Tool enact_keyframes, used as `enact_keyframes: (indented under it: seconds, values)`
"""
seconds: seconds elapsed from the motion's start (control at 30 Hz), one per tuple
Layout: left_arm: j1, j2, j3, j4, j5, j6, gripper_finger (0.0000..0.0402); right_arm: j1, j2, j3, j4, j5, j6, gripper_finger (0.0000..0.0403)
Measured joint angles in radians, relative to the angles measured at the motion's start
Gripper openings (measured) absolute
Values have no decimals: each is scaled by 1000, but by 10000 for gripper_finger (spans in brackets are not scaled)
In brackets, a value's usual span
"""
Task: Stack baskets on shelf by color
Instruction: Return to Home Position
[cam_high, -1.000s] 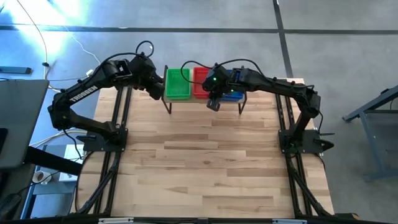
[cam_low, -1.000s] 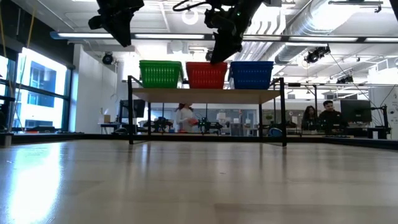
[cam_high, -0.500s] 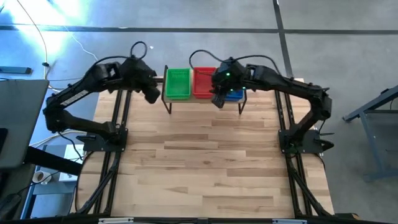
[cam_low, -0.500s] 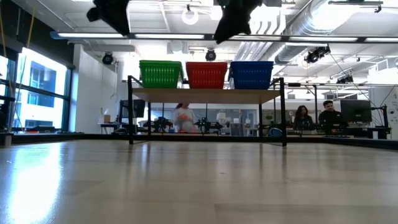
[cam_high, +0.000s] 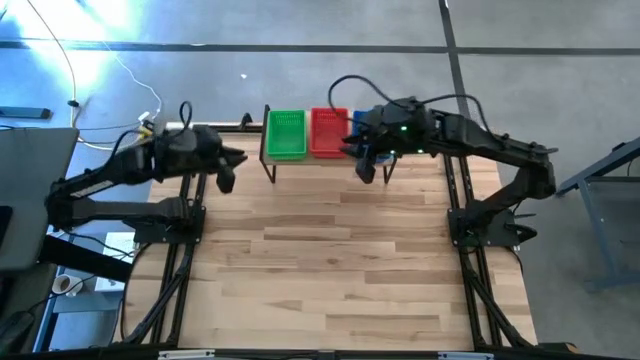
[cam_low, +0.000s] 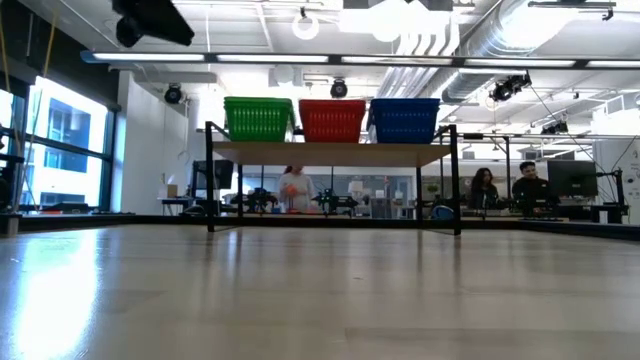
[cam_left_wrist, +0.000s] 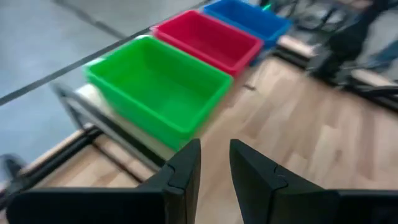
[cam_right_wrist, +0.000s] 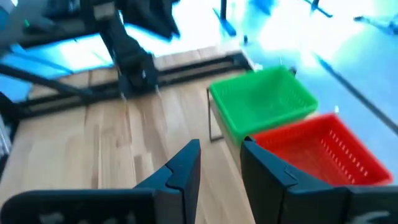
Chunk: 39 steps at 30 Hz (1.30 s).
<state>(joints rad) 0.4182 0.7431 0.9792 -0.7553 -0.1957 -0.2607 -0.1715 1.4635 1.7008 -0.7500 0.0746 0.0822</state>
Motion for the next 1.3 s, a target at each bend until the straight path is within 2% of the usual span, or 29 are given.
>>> enact_keyframes:
  seconds: [0.37, 0.6, 0.8, 0.97, 1.17, 1.3]
  values:
    - [-69, -353, -466, 339, 136, 6, 76, 2, -108, 0, 70, 50, 45, 101]
    - [-113, -573, -680, 456, 143, -22, 76, 2, -186, 0, 74, 55, 94, 101]
    - [-137, -711, -852, 631, 140, -24, 76, 2, -252, -9, 54, 56, 93, 101]
    - [-139, -739, -970, 766, 132, -74, 76, 2, -383, -177, 82, 63, 116, 101]
    - [-138, -717, -966, 770, 126, -44, 76, 2, -623, -502, 312, 60, 103, 101]
    - [-138, -706, -966, 773, 113, -33, 76, 2, -785, -680, 369, 49, 93, 101]
